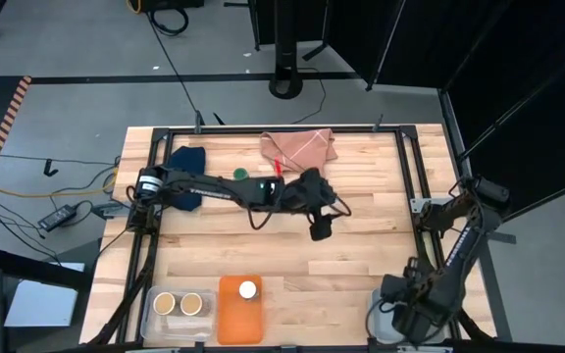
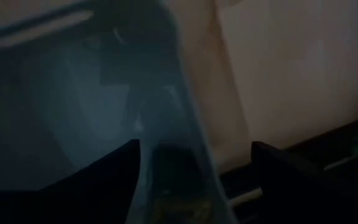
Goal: Sort spices by type
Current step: Put the white seasoning bottle into the orange bin
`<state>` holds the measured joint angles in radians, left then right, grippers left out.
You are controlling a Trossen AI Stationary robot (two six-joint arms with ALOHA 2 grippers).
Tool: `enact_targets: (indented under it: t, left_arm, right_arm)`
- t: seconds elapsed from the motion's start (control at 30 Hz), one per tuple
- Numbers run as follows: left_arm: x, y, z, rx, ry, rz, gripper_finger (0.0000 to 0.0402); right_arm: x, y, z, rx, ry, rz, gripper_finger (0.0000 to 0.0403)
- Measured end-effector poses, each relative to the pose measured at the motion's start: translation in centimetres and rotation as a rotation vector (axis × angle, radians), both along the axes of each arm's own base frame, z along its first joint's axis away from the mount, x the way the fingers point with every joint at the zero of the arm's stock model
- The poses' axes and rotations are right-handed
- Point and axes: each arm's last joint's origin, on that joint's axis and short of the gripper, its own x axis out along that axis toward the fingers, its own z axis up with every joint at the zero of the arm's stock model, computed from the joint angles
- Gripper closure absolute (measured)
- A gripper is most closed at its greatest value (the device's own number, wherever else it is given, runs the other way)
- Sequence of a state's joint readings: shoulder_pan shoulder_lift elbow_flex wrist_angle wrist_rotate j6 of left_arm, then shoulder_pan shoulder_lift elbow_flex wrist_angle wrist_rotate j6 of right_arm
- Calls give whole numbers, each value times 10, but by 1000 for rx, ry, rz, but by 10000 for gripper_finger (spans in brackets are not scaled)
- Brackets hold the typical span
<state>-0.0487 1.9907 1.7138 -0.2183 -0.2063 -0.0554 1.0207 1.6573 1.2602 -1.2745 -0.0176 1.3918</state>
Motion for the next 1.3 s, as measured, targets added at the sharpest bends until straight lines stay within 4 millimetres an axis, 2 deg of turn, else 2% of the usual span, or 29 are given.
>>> enact_targets:
  t: [0.2, 0.4, 0.5, 0.63, 0.73, 0.93, 1.03, 1.13, 1.3]
  left_arm:
    - [-8, 15, 76, 71, 0, -5, 117]
    - [-43, 29, 162, 208, -37, -15, 117]
    - [-79, 33, 189, 303, -93, 38, 117]
    - [-142, 43, 233, 330, -171, 175, 117]
    - [-186, 48, 252, 280, -200, 255, 117]
    - [-255, 48, 269, 194, -202, 311, 117]
    - [-277, 48, 268, 173, -162, 325, 117]
    - [-290, 46, 266, 159, -118, 336, 117]
    - [-301, 46, 260, 153, -52, 355, 117]
  right_arm:
    - [16, -17, 1, -60, 0, 20, 100]
    - [38, -39, 1, -143, -33, 58, 112]
    - [52, -53, 2, -202, -66, 71, 118]
    - [72, -77, 3, -274, -91, 87, 125]
    - [89, -98, 3, -319, -113, 94, 131]
    - [128, -145, 2, -325, -194, 96, 139]
    - [151, -173, 3, -302, -289, 92, 142]
    - [175, -201, 7, -239, -435, 89, 146]
    - [206, -248, 22, -83, -741, 66, 153]
